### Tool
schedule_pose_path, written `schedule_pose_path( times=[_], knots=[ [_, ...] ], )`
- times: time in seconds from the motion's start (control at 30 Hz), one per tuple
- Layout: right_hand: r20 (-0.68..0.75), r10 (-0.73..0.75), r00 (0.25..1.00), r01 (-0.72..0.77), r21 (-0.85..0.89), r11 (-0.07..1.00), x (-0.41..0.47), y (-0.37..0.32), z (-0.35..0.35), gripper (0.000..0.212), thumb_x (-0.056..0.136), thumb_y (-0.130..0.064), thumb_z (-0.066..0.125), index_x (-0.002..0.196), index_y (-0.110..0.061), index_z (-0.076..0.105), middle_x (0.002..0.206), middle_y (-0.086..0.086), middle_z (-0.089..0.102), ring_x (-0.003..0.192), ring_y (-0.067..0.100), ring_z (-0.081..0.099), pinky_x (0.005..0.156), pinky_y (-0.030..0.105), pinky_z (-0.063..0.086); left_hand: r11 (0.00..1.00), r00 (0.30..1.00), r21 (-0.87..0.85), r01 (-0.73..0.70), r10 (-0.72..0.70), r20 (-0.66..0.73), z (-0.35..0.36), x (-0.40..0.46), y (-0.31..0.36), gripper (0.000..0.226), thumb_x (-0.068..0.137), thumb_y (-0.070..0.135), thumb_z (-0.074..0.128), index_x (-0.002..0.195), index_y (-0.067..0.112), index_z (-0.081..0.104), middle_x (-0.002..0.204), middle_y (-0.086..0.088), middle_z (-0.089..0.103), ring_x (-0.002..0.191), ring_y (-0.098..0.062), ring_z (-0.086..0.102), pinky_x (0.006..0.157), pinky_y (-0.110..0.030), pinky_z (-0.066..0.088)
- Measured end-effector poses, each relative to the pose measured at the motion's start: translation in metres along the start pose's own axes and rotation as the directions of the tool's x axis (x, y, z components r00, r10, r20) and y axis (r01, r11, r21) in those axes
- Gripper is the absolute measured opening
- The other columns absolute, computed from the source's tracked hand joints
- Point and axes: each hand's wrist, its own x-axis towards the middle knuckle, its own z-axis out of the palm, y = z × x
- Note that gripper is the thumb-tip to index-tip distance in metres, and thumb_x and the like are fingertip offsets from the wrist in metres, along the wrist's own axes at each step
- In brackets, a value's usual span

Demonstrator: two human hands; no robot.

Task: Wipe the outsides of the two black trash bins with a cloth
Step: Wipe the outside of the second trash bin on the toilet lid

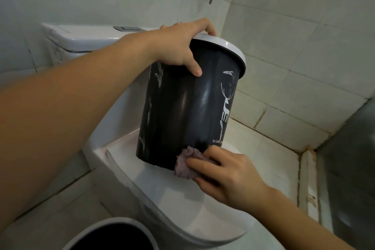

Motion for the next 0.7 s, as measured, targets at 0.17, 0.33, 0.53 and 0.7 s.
schedule_pose_path(
  times=[0.17, 0.33, 0.53, 0.7],
  knots=[
    [-0.11, 0.123, 0.986, -0.122, 0.013, 0.992, 0.013, 0.007, -0.002, 0.026, 0.094, -0.032, 0.063, 0.119, -0.024, 0.068, 0.096, 0.002, 0.059, 0.075, 0.021, 0.058, 0.054, 0.035, 0.052, 1.0, 1.0, 0.0, 0.0, 0.0, -0.005, 0.0, 0.0, -0.001, 0.075, 0.068, 0.031, 0.088, 0.125, 0.045, 0.041, 0.118, 0.008, 0.051, 0.11, -0.025, 0.05, 0.1, -0.046, 0.039],
    [-0.183, 0.211, 0.96, -0.21, 0.026, 0.977, 0.02, 0.008, -0.003, 0.029, 0.091, -0.03, 0.066, 0.118, -0.021, 0.069, 0.095, 0.002, 0.059, 0.074, 0.021, 0.058, 0.054, 0.036, 0.053, 1.0, 1.0, -0.001, 0.013, -0.013, 0.0, 0.0, 0.001, -0.002, 0.075, 0.067, 0.032, 0.088, 0.121, 0.049, 0.04, 0.121, 0.006, 0.053, 0.112, -0.028, 0.052, 0.101, -0.052, 0.042],
    [-0.039, 0.06, 0.997, -0.061, -0.007, 0.998, 0.003, -0.006, 0.003, 0.024, 0.095, -0.032, 0.062, 0.116, -0.024, 0.069, 0.092, 0.002, 0.058, 0.072, 0.02, 0.055, 0.05, 0.032, 0.047, 1.0, 1.0, -0.005, 0.01, -0.01, -0.001, 0.0, 0.001, -0.002, 0.076, 0.067, 0.031, 0.088, 0.124, 0.045, 0.041, 0.12, 0.007, 0.051, 0.11, -0.025, 0.05, 0.101, -0.05, 0.04],
    [-0.012, 0.06, 0.998, -0.06, -0.055, 0.997, 0.022, -0.022, 0.003, 0.024, 0.098, -0.035, 0.057, 0.116, -0.025, 0.068, 0.092, 0.002, 0.058, 0.072, 0.019, 0.054, 0.049, 0.034, 0.05, 1.0, 1.0, -0.02, 0.006, -0.005, 0.019, 0.0, 0.003, 0.001, 0.077, 0.067, 0.027, 0.089, 0.125, 0.042, 0.041, 0.118, 0.005, 0.054, 0.108, -0.026, 0.055, 0.097, -0.049, 0.044]
  ],
)
